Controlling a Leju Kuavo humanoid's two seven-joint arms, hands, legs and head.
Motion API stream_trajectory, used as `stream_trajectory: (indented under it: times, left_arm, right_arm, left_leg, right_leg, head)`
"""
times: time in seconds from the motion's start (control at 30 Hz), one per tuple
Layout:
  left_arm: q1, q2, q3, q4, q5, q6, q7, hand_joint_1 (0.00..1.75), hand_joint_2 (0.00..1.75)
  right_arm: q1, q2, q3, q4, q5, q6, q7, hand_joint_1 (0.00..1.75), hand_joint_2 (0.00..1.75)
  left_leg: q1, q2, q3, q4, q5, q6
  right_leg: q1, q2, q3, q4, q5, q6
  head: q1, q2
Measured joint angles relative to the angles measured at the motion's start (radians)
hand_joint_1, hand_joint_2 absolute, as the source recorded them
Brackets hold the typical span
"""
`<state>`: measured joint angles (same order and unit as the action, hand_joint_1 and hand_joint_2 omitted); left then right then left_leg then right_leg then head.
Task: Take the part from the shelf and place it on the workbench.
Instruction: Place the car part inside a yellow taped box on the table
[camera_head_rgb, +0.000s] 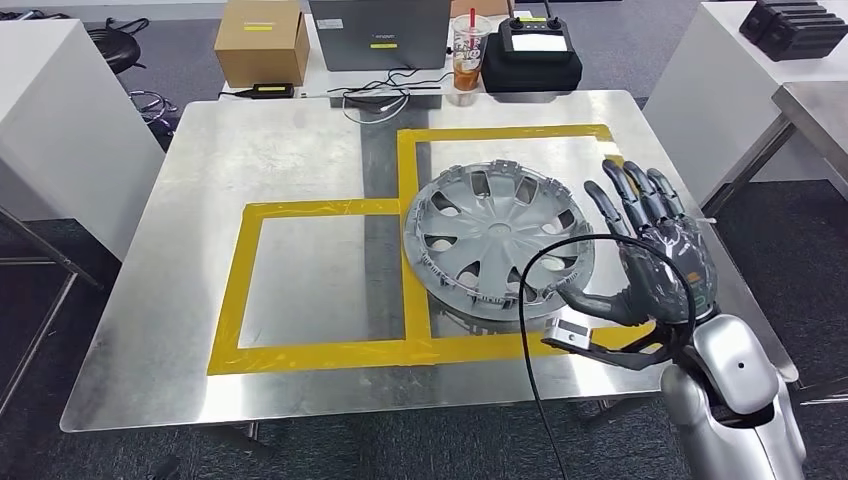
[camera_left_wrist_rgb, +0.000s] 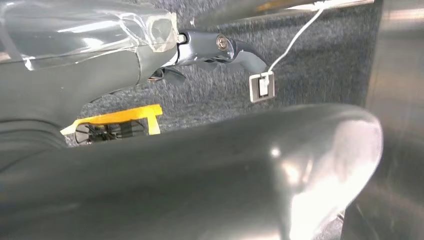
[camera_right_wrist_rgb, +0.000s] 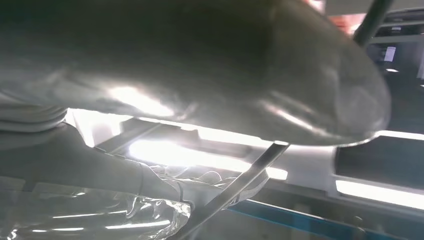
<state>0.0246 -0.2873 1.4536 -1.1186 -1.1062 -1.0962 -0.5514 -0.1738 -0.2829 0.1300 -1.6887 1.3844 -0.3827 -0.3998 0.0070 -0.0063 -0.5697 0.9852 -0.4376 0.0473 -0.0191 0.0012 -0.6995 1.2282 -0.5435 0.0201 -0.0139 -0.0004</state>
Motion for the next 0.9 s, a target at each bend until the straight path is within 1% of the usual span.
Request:
stream_trajectory:
  times: [0.03,0.07,0.1,0.13,0.17,0.2,0.23,0.27,0.3,0.37,0.4,0.43,0.5,0.53,0.57,0.6,0.63,0.67,0.7,0.73,0.77,0.8,0.83,0.87,0.9]
  left_arm:
    - [-0.001,-0.005,0.008,-0.009,-0.005,-0.001,-0.002,0.0,0.0]
    - [-0.001,-0.011,0.015,-0.017,-0.009,-0.002,-0.005,0.0,0.0]
    - [-0.002,-0.016,0.022,-0.024,-0.014,-0.003,-0.007,0.0,0.0]
    - [-0.004,-0.021,0.028,-0.032,-0.019,-0.004,-0.009,0.0,0.0]
    - [-0.005,-0.025,0.033,-0.039,-0.022,-0.005,-0.011,0.0,0.0]
    - [-0.005,-0.029,0.039,-0.046,-0.024,-0.007,-0.013,0.0,0.0]
    - [-0.006,-0.032,0.044,-0.053,-0.026,-0.009,-0.014,0.0,0.0]
    - [-0.006,-0.035,0.049,-0.059,-0.027,-0.011,-0.015,0.0,0.0]
    - [-0.007,-0.037,0.053,-0.065,-0.028,-0.013,-0.016,0.0,0.0]
    - [-0.008,-0.041,0.062,-0.076,-0.031,-0.019,-0.017,0.0,0.0]
    - [-0.01,-0.043,0.066,-0.082,-0.033,-0.023,-0.019,0.0,0.0]
    - [-0.011,-0.044,0.071,-0.087,-0.034,-0.028,-0.02,0.0,0.0]
    - [-0.012,-0.047,0.079,-0.096,-0.035,-0.035,-0.023,0.0,0.0]
    - [-0.012,-0.049,0.083,-0.098,-0.036,-0.037,-0.023,0.0,0.0]
    - [-0.012,-0.05,0.086,-0.1,-0.036,-0.037,-0.024,0.0,0.0]
    - [-0.012,-0.05,0.089,-0.101,-0.035,-0.037,-0.024,0.0,0.0]
    - [-0.012,-0.051,0.091,-0.102,-0.034,-0.037,-0.024,0.0,0.0]
    - [-0.012,-0.05,0.092,-0.104,-0.032,-0.037,-0.023,0.0,0.0]
    - [-0.013,-0.05,0.093,-0.106,-0.028,-0.037,-0.022,0.0,0.0]
    - [-0.013,-0.05,0.094,-0.107,-0.021,-0.036,-0.019,0.0,0.0]
    - [-0.013,-0.051,0.095,-0.108,-0.013,-0.036,-0.013,0.0,0.0]
    - [-0.013,-0.051,0.096,-0.109,-0.003,-0.035,-0.005,0.0,0.0]
    - [-0.012,-0.052,0.096,-0.109,0.009,-0.035,0.004,0.0,0.0]
    - [-0.012,-0.054,0.097,-0.109,0.021,-0.035,0.015,0.0,0.0]
    - [-0.011,-0.055,0.098,-0.11,0.035,-0.035,0.026,0.0,0.0]
  right_arm:
    - [0.025,-0.005,-0.015,-0.011,0.008,-0.007,0.01,0.0,0.0]
    - [0.048,-0.008,-0.029,-0.021,0.016,-0.013,0.02,0.0,0.0]
    - [0.069,-0.011,-0.043,-0.032,0.025,-0.017,0.03,0.0,0.0]
    - [0.086,-0.013,-0.058,-0.043,0.035,-0.019,0.038,0.0,0.0]
    - [0.101,-0.016,-0.073,-0.053,0.043,-0.021,0.045,0.0,0.0]
    - [0.113,-0.019,-0.088,-0.062,0.049,-0.021,0.05,0.0,0.0]
    - [0.126,-0.022,-0.102,-0.07,0.053,-0.021,0.053,0.0,0.0]
    - [0.136,-0.025,-0.113,-0.077,0.054,-0.021,0.054,0.0,0.0]
    - [0.147,-0.028,-0.122,-0.081,0.055,-0.02,0.055,0.0,0.0]
    - [0.166,-0.035,-0.136,-0.089,0.057,-0.013,0.054,0.0,0.0]
    - [0.175,-0.042,-0.141,-0.092,0.062,-0.006,0.053,0.0,0.0]
    - [0.184,-0.051,-0.145,-0.094,0.068,0.0,0.05,0.0,0.0]
    - [0.204,-0.07,-0.151,-0.095,0.078,0.01,0.046,0.0,0.0]
    - [0.213,-0.078,-0.153,-0.095,0.08,0.012,0.045,0.0,0.0]
    - [0.22,-0.084,-0.156,-0.095,0.081,0.015,0.045,0.0,0.0]
    - [0.225,-0.092,-0.157,-0.095,0.082,0.023,0.045,0.0,0.0]
    - [0.229,-0.104,-0.157,-0.095,0.084,0.039,0.045,0.0,0.0]
    - [0.233,-0.12,-0.156,-0.095,0.084,0.059,0.045,0.0,0.0]
    - [0.237,-0.141,-0.154,-0.094,0.08,0.078,0.044,0.0,0.0]
    - [0.24,-0.166,-0.153,-0.094,0.07,0.099,0.042,0.0,0.0]
    - [0.244,-0.191,-0.151,-0.093,0.054,0.122,0.038,0.0,0.0]
    - [0.249,-0.221,-0.149,-0.093,0.029,0.153,0.032,0.0,0.0]
    - [0.254,-0.259,-0.146,-0.092,-0.008,0.198,0.022,0.0,0.0]
    - [0.261,-0.303,-0.145,-0.091,-0.058,0.253,0.01,0.0,0.0]
    - [0.267,-0.355,-0.144,-0.089,-0.116,0.308,-0.004,0.0,0.0]
  left_leg:
    - [-0.002,0.0,0.0,0.0,0.0,0.001]
    - [-0.003,-0.001,-0.001,0.001,0.0,0.001]
    - [-0.004,-0.001,0.0,0.001,0.0,0.001]
    - [-0.004,-0.002,0.0,0.003,-0.001,0.0]
    - [-0.005,-0.002,-0.001,0.006,-0.003,-0.003]
    - [-0.008,-0.002,-0.002,0.01,-0.005,-0.006]
    - [-0.01,-0.002,-0.003,0.014,-0.008,-0.011]
    - [-0.012,-0.002,-0.004,0.016,-0.009,-0.015]
    - [-0.012,-0.002,-0.004,0.016,-0.009,-0.019]
    - [-0.009,-0.001,-0.01,0.026,-0.018,-0.029]
    - [-0.007,0.0,-0.02,0.049,-0.035,-0.035]
    - [-0.004,0.0,-0.042,0.096,-0.064,-0.041]
    - [0.001,0.001,-0.102,0.234,-0.131,-0.051]
    - [0.003,0.001,-0.127,0.29,-0.151,-0.053]
    - [0.004,0.001,-0.135,0.31,-0.151,-0.054]
    - [0.004,0.001,-0.123,0.29,-0.132,-0.053]
    - [0.004,0.001,-0.091,0.228,-0.098,-0.049]
    - [0.002,0.001,-0.052,0.151,-0.065,-0.043]
    - [-0.001,0.001,-0.018,0.085,-0.044,-0.036]
    - [-0.004,0.002,0.005,0.038,-0.032,-0.029]
    - [-0.008,0.002,0.013,0.019,-0.032,-0.024]
    - [-0.011,0.002,0.013,0.016,-0.035,-0.02]
    - [-0.011,0.002,0.016,0.012,-0.031,-0.014]
    - [-0.011,0.002,0.019,0.005,-0.027,-0.007]
    - [-0.009,0.002,0.023,-0.002,-0.021,0.0]
  right_leg:
    - [0.0,0.0,-0.024,0.052,-0.016,0.002]
    - [-0.001,0.0,-0.029,0.065,-0.017,0.008]
    - [-0.001,0.0,-0.012,0.034,-0.001,0.015]
    - [-0.001,-0.001,0.025,-0.036,0.024,0.022]
    - [-0.001,-0.001,0.066,-0.117,0.049,0.025]
    - [-0.001,-0.001,0.101,-0.181,0.07,0.023]
    - [0.001,-0.001,0.124,-0.222,0.083,0.017]
    - [0.003,-0.001,0.131,-0.235,0.087,0.01]
    - [0.005,0.0,0.132,-0.234,0.09,0.003]
    - [0.0,0.0,0.132,-0.236,0.094,-0.007]
    - [-0.003,0.0,0.132,-0.238,0.095,-0.012]
    - [-0.006,0.0,0.133,-0.239,0.096,-0.015]
    - [-0.005,-0.001,0.132,-0.239,0.095,-0.017]
    - [-0.004,-0.002,0.131,-0.239,0.095,-0.017]
    - [-0.004,-0.001,0.131,-0.238,0.095,-0.017]
    - [-0.004,-0.001,0.132,-0.238,0.095,-0.017]
    - [-0.004,0.0,0.134,-0.238,0.095,-0.017]
    - [-0.004,0.0,0.136,-0.238,0.095,-0.017]
    - [-0.001,0.0,0.137,-0.238,0.095,-0.015]
    - [0.0,-0.001,0.136,-0.238,0.096,-0.012]
    - [0.0,-0.001,0.135,-0.239,0.096,-0.008]
    - [0.001,-0.001,0.133,-0.24,0.098,-0.002]
    - [-0.001,-0.002,0.132,-0.24,0.098,0.004]
    - [-0.003,-0.002,0.129,-0.234,0.094,0.009]
    - [-0.004,-0.002,0.118,-0.213,0.082,0.011]
  head:
    - [0.0,0.0]
    - [0.0,0.0]
    - [0.0,0.0]
    - [0.0,0.0]
    - [0.001,0.0]
    - [0.001,0.0]
    - [0.001,0.0]
    - [0.001,0.0]
    - [0.0,0.0]
    - [0.0,0.0]
    - [-0.001,0.0]
    - [-0.003,0.0]
    - [-0.005,0.0]
    - [-0.005,0.0]
    - [-0.005,0.0]
    - [-0.005,0.0]
    - [-0.005,0.0]
    - [-0.005,0.0]
    - [-0.005,0.0]
    - [-0.005,0.0]
    - [-0.005,0.0]
    - [-0.005,0.0]
    - [-0.005,0.0]
    - [-0.004,0.0]
    - [-0.003,0.0]
